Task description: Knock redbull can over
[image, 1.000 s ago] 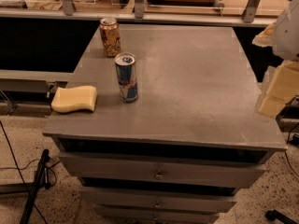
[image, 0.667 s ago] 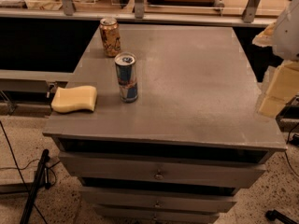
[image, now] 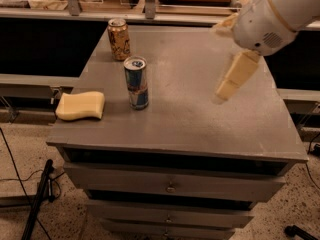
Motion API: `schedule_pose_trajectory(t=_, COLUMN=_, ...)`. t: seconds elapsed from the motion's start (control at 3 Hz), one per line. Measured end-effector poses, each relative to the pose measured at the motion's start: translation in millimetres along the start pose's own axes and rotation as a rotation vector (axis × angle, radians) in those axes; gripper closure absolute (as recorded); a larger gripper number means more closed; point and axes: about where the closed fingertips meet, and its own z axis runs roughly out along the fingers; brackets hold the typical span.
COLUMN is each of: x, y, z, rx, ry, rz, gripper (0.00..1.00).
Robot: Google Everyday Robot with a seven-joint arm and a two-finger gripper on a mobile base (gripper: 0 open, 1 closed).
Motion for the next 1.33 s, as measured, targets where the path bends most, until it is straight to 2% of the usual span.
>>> schedule_pose_trajectory(t=0.33, x=-51.3, y=-29.3, z=54.8, rx=-0.034, ry=-0.171, rz=-0.045, gripper=0.0)
schedule_pose_trajectory(t=0.67, x=-54.8, y=-34.4, z=64.6, rx=-0.039, ry=-0.192, rz=-0.042, gripper=0.0)
schedule_pose_trajectory(t=1.0, x=-56.6, y=-31.3, z=68.2, rx=-0.054, ry=-0.262, rz=-0.033, gripper=0.0)
schedule_pose_trajectory(t=1.33, x=-61.6, y=-25.6, z=85.5, rx=-0.073, ry=-0.455, rz=-0.019, gripper=0.0)
